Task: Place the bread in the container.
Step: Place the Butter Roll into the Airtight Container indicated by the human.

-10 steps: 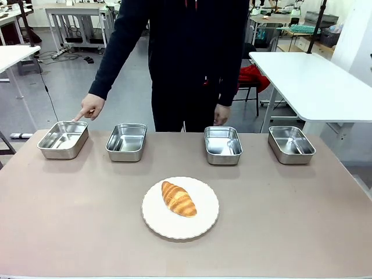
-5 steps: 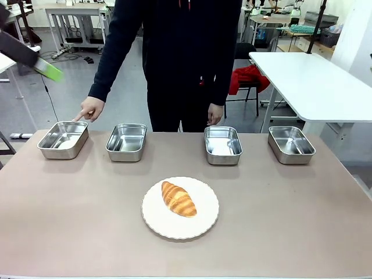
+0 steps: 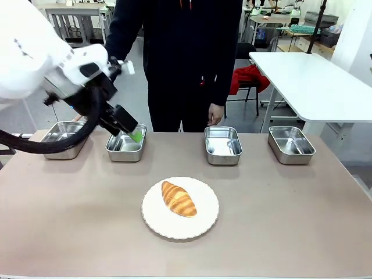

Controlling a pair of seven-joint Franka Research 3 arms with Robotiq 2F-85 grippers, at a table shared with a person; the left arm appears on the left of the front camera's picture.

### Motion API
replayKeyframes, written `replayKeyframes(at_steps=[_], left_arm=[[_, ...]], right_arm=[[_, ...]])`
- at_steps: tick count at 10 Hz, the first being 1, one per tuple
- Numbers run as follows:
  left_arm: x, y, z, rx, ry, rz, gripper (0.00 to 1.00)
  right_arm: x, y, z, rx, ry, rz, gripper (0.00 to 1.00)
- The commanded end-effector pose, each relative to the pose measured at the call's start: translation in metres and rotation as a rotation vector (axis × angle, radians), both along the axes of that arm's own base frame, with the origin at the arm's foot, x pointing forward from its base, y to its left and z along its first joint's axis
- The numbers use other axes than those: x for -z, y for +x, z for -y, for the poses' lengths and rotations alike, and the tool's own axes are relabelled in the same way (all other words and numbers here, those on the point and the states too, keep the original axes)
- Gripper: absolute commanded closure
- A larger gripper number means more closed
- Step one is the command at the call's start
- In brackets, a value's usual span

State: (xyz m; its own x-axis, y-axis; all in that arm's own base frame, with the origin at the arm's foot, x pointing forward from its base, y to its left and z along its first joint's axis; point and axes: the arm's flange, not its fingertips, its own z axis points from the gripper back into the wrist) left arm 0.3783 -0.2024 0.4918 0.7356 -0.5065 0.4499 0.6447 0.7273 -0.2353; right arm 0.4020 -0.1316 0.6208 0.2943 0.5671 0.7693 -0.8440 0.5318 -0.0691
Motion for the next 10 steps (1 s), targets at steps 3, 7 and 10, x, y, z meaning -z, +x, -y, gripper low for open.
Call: replayKeyframes(at_steps=[3,7,10], left_arm=[[-0.018,-0.01,-0.008,0.016,-0.018,0.027,0.0],[-0.013,-0.004,0.019,-0.056,-0.012,-0.05,0.0],[-0.007,-0.019,0.102,-0.294,0.067,-0.212,0.0]], right_arm=[[-0.001,0.0,0.0,-0.003,0.002,0.008,0.0],[-0.001,0.0,0.0,-0.003,0.002,0.008,0.0],[-0.001,0.0,0.0,-0.003,0.002,0.008,0.0]])
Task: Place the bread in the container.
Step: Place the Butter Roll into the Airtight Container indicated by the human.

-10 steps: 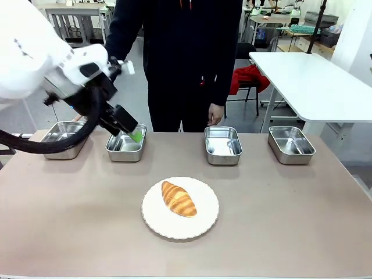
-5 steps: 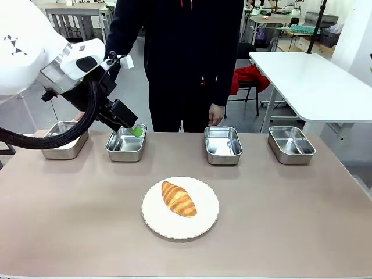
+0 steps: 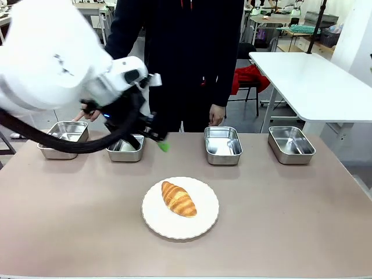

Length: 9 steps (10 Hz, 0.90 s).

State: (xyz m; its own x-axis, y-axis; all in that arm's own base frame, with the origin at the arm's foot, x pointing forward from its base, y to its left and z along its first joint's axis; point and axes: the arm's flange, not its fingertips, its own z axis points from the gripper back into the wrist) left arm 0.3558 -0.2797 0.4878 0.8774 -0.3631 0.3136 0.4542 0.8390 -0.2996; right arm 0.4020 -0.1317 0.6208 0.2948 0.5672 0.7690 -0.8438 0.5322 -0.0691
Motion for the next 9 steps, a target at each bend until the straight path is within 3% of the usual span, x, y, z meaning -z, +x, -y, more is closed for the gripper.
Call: replayKeyframes(at_steps=[1,4,7,9], left_arm=[[-0.008,-0.001,0.043,-0.189,0.04,-0.154,0.0],[0.017,-0.017,0.076,-0.54,0.082,-0.308,0.0],[0.049,-0.022,0.081,-0.756,0.087,-0.273,0.0],[0.078,-0.019,0.082,-0.805,0.1,-0.253,0.0]], right_arm=[[-0.001,0.0,-0.001,-0.004,0.002,0.008,0.0],[-0.001,0.0,-0.001,-0.004,0.002,0.008,0.0],[-0.001,0.0,-0.001,-0.004,0.002,0.008,0.0],[-0.001,0.0,-0.001,-0.004,0.002,0.008,0.0]])
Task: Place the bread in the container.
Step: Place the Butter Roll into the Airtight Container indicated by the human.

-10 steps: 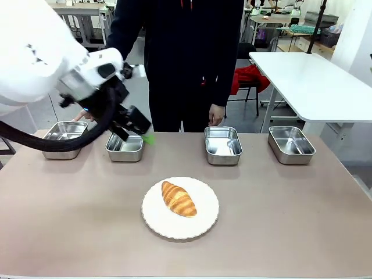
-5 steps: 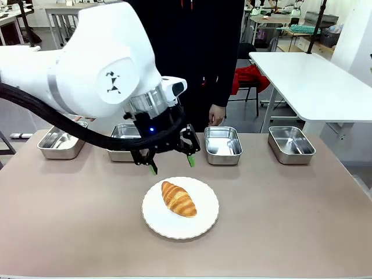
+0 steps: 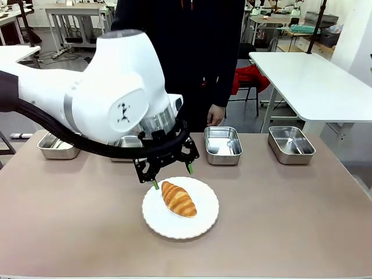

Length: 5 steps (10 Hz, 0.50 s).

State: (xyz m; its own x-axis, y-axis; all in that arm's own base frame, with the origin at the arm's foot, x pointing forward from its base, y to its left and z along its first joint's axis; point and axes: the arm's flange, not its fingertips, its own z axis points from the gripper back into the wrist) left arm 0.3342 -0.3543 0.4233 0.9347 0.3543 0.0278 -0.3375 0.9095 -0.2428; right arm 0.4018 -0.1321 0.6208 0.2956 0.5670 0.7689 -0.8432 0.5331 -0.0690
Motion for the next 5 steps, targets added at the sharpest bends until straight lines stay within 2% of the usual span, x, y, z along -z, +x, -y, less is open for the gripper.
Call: replayKeyframes(at_steps=[1,5], left_arm=[[0.025,0.001,0.009,-0.061,0.067,0.061,0.0],[0.063,0.01,0.018,-0.05,0.086,0.095,0.0]], right_arm=[[-0.001,0.0,-0.001,-0.005,0.002,0.008,0.0],[-0.001,0.0,-0.001,-0.005,0.002,0.008,0.0]])
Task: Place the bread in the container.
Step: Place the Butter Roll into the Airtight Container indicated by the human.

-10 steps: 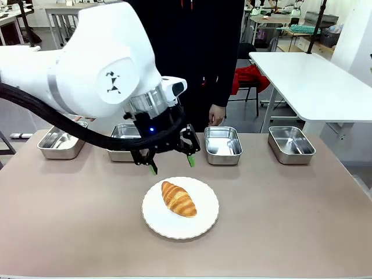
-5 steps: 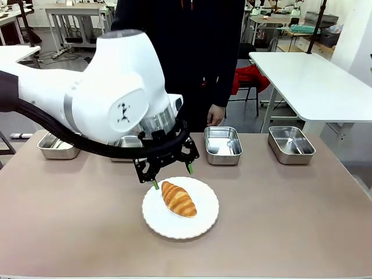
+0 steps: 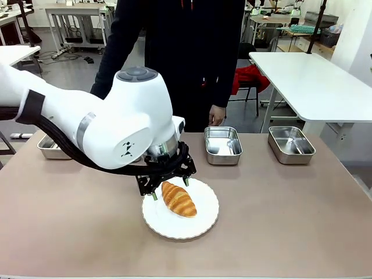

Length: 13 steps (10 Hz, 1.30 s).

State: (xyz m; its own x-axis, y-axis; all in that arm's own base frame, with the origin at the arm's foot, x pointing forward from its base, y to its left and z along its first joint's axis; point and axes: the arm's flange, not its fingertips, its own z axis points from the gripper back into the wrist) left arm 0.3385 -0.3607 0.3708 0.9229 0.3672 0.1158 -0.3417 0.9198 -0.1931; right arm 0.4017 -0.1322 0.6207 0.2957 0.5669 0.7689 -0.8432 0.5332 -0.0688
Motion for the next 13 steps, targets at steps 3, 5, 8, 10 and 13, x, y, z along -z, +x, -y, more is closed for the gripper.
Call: replayKeyframes(at_steps=[3,5,8,10,13], left_arm=[[0.03,0.014,0.019,-0.055,0.021,0.01,0.0],[0.036,0.019,0.024,-0.083,0.038,0.019,0.0],[0.049,0.025,0.029,-0.14,0.065,0.001,0.0],[0.055,0.029,0.027,-0.153,0.072,-0.005,0.0],[0.066,0.036,0.031,-0.13,0.06,-0.032,0.0]], right_arm=[[-0.001,0.0,-0.001,-0.005,0.002,0.008,0.0],[-0.001,0.0,-0.001,-0.005,0.002,0.008,0.0],[-0.001,0.0,-0.001,-0.005,0.002,0.008,0.0],[-0.001,0.0,-0.001,-0.005,0.002,0.008,0.0],[-0.001,0.0,-0.001,-0.005,0.002,0.008,0.0]])
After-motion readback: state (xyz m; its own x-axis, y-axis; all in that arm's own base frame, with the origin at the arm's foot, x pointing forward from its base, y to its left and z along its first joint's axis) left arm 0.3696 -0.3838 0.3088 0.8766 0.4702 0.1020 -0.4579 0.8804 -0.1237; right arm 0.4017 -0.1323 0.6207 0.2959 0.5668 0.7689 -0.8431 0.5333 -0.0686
